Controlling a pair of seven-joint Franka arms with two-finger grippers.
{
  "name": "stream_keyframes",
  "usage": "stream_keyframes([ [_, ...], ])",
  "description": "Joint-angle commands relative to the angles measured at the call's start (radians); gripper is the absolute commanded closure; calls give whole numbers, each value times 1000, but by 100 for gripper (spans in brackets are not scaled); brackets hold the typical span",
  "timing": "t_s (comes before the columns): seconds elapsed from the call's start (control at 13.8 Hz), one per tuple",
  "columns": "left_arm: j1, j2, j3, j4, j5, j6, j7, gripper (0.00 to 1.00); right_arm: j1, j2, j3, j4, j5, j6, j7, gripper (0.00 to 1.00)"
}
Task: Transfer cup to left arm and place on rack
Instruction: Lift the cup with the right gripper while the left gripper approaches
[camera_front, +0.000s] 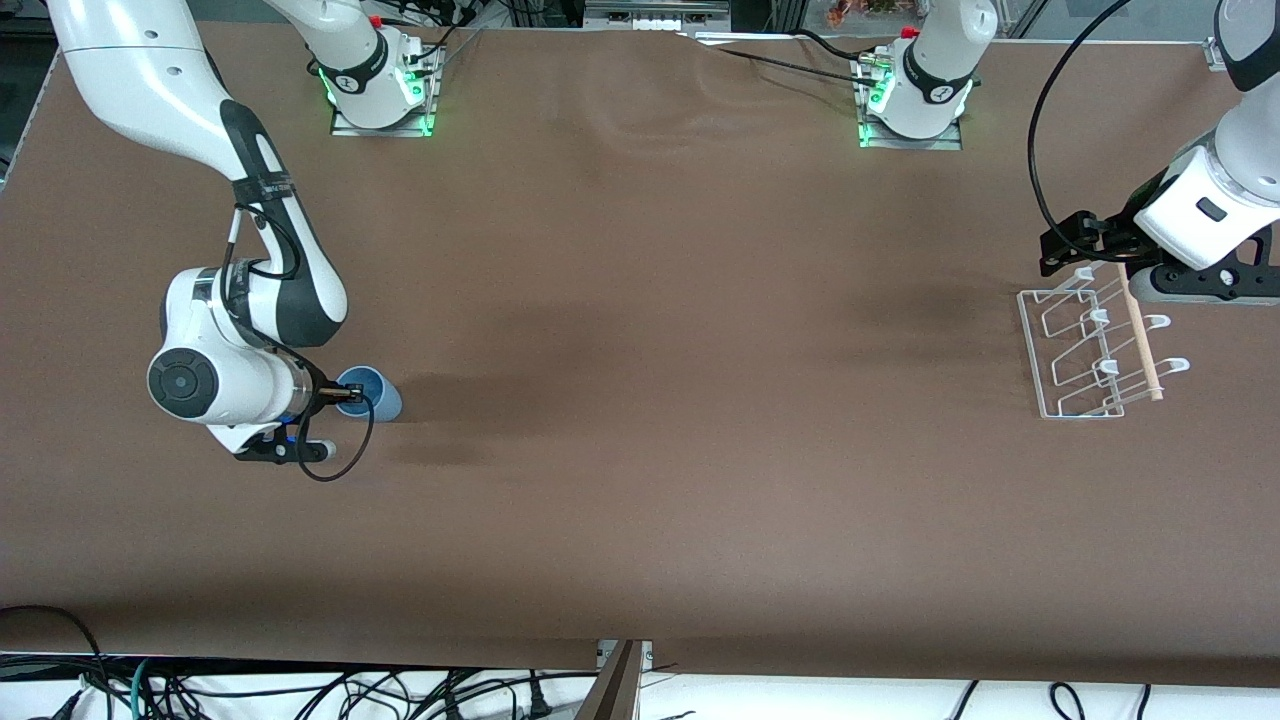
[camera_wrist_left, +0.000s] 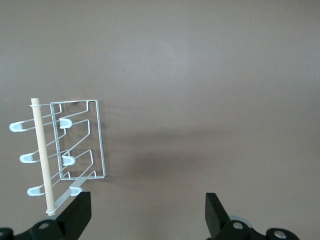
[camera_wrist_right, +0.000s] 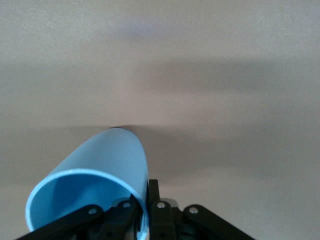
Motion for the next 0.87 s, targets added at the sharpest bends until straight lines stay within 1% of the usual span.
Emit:
stream_keyframes([
  [0.0,-6,-15,4,-1,14,-13,0,0,-4,-32,3,-14,35,-12,-5,100],
  [0.15,-6,-15,4,-1,14,-13,0,0,-4,-51,2,3,130,-14,-6,100],
  [0.29,-6,-15,4,-1,14,-13,0,0,-6,-68,3,27,182,-50,-8,100],
  [0.36,-6,-15,4,-1,14,-13,0,0,-4,-71,5,55,246,-93,-7,100],
  [0.51,-6,-15,2,-1,14,-13,-2,0,-3,-71,5,139,431,-199,-3,100],
  [0.58,-7,-15,2,-1,14,-13,-2,0,3,-71,6,164,516,-224,1,100],
  [0.65,-9,-7,2,-1,11,-13,-2,0,3,-71,24,178,587,-228,6,100],
  [0.8,-23,14,-1,-1,7,-30,-3,0,8,-69,51,190,670,-224,27,100],
])
